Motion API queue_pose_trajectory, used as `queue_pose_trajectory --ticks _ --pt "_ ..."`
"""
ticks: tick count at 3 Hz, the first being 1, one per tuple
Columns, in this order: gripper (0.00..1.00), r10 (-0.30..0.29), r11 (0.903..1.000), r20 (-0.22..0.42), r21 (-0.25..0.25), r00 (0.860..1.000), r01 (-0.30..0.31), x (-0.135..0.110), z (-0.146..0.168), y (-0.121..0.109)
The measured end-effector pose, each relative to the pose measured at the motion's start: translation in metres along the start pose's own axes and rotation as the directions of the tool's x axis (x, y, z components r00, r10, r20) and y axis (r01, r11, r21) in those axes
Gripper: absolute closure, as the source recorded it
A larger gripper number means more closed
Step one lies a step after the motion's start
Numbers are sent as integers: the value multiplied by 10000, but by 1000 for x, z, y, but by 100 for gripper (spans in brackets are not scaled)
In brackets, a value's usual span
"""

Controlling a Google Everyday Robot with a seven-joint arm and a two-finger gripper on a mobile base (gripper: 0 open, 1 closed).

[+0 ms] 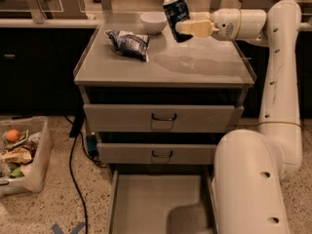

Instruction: Pick pepsi can from bottom drawer and place on counter

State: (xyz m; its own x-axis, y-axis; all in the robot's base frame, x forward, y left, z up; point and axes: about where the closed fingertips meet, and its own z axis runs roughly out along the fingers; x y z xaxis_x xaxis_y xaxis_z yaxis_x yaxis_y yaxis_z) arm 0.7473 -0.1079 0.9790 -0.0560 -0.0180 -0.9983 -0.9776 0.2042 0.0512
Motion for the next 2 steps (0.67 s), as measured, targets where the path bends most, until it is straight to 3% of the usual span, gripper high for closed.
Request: queue_pose_trajectory --ticks 1,2 --pt "100 757 9922 -902 1061 9930 -661 21 3 -24" --pt "100 759 9922 -906 1057 9930 -662 21 3 -24"
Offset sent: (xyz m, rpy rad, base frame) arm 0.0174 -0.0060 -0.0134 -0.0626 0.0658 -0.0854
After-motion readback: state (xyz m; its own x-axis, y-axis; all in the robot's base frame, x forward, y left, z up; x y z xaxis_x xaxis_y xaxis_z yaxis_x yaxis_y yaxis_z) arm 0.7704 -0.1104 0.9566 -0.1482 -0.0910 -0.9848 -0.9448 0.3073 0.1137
